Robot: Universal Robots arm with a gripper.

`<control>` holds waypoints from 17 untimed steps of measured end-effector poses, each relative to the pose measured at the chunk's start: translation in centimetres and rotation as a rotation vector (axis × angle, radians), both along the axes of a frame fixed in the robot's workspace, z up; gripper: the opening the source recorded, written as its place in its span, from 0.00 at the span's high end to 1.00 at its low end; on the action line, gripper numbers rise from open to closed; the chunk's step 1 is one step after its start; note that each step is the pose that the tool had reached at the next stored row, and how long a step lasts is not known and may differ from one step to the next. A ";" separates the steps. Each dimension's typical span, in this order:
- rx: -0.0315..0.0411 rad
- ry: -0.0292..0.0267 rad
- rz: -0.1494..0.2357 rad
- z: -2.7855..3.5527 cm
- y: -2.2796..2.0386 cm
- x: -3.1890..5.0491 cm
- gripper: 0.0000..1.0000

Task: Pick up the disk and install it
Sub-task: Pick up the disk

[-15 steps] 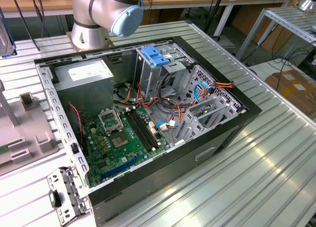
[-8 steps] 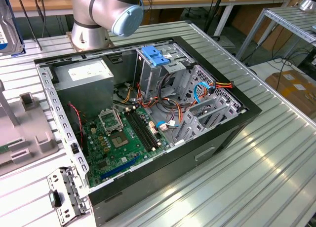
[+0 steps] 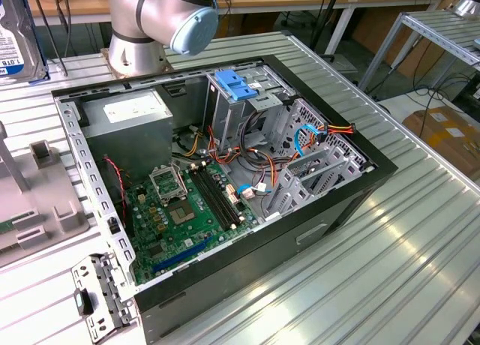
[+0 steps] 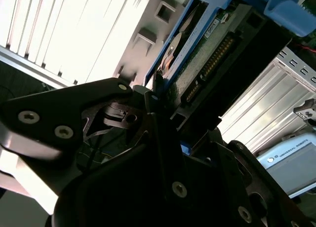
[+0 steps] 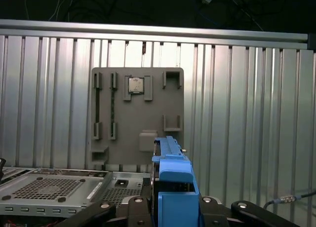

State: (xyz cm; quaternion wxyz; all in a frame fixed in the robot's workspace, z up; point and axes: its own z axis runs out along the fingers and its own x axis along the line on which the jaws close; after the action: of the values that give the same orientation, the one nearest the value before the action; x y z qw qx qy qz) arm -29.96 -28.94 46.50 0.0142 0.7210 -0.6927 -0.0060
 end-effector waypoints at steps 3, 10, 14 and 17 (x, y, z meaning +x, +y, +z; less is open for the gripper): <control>-0.0001 0.0002 0.000 0.01 0.00 0.40 0.64; 0.0000 0.0003 0.000 0.00 0.00 1.34 0.64; 0.0000 0.0006 0.000 0.00 0.00 2.00 0.64; 0.0000 0.0007 0.000 0.00 0.00 2.46 0.64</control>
State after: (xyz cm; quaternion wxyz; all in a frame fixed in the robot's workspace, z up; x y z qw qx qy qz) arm -27.50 -28.94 46.51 0.0145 0.7210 -0.6927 -0.0063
